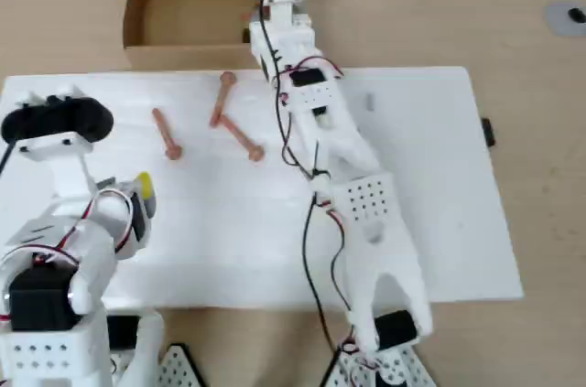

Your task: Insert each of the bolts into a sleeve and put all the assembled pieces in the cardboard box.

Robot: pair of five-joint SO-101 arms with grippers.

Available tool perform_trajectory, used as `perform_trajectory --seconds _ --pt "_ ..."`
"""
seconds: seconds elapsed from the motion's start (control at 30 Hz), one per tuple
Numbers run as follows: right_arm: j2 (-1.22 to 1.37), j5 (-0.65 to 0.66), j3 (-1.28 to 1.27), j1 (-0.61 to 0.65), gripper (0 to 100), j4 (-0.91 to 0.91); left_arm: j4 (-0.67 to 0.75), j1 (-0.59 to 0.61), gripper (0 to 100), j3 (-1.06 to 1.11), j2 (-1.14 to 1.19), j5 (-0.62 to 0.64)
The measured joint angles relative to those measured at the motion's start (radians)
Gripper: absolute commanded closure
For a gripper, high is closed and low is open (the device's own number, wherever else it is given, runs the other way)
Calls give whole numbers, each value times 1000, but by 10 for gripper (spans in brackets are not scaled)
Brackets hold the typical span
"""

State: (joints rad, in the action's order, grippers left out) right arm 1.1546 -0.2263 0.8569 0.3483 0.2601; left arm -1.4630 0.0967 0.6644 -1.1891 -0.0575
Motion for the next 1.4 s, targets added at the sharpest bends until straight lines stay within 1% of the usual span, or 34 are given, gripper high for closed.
perform_trajectory --seconds 0.1,0.2,0.43,0.53,0.63,0.7,0.77,0.93,1.0,1.17,1.27,1.33,1.4 --pt "11 -5 94 0 638 152 0 0 864 3 2 0" --pt "11 -5 215 0 634 344 0 0 864 3 14 0" --pt "9 -5 683 -37 634 918 17 0 863 17 15 0" --pt "-38 -5 743 -54 632 1126 17 0 863 18 54 0" --pt "-112 -5 750 -86 631 1341 -9 0 864 18 161 0" --pt "-167 -5 756 -118 633 1452 -43 0 864 -5 255 0" --pt "-218 -5 756 -160 633 1498 -80 0 864 -51 362 0" --pt "-331 3 758 -311 634 1514 -152 0 864 -267 614 0" --pt "-381 60 758 -358 634 1514 -166 0 864 -374 709 0" --pt "-511 256 713 -456 634 1514 -167 0 864 -657 948 -2" --pt "-635 318 551 -497 634 1514 -167 -12 864 -812 1112 -63" --pt "-740 330 381 -512 634 1514 -167 -34 864 -901 1226 -103" --pt "-865 338 157 -514 634 1514 -167 -51 864 -980 1335 -123"
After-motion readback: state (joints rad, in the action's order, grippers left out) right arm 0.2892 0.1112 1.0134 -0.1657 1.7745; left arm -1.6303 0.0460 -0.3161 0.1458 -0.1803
